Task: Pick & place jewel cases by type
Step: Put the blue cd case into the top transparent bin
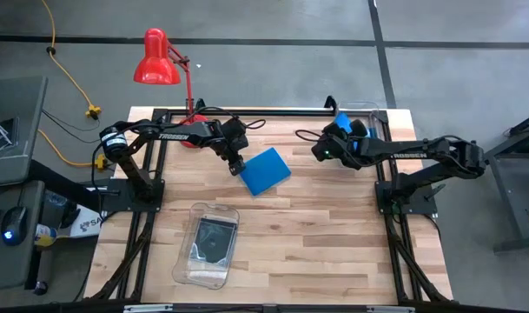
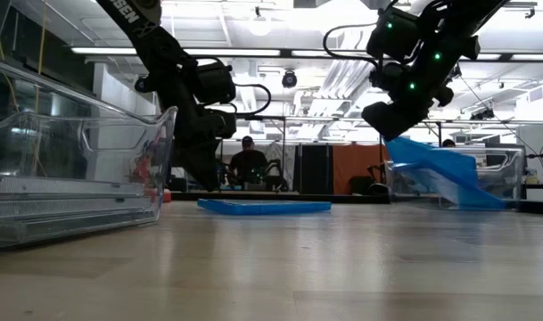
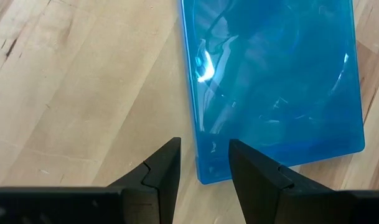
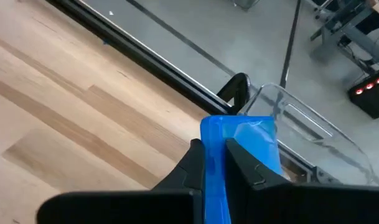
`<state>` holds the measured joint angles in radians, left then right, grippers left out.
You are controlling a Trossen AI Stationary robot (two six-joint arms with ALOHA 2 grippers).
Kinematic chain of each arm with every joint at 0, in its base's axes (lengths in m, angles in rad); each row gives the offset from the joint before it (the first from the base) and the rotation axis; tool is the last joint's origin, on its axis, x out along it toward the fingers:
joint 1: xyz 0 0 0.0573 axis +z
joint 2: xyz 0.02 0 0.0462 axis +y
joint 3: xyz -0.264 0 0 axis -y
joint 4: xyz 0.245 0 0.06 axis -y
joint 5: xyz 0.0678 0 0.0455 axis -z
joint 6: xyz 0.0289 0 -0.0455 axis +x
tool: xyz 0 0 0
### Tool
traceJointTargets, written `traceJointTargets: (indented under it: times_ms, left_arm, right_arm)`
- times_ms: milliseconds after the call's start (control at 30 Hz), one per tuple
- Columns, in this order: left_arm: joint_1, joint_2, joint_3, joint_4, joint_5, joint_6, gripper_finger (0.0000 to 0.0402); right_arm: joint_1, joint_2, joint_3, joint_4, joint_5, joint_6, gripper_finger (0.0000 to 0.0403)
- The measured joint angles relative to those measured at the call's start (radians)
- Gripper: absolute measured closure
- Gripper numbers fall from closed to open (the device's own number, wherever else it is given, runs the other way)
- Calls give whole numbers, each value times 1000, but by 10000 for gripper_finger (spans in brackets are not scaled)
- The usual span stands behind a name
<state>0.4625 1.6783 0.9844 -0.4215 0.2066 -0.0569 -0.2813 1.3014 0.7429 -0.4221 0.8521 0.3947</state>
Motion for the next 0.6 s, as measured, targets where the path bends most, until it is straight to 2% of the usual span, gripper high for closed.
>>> traceJointTargets:
  times_ms: [367, 600]
  left_arm:
    - [0, 0, 0, 0, 0, 0, 269]
    - [0, 0, 0, 0, 0, 1, 269]
  right_arm:
    - [0, 0, 0, 5, -52, 21, 387]
    - [1, 0, 0, 8, -159, 66, 387]
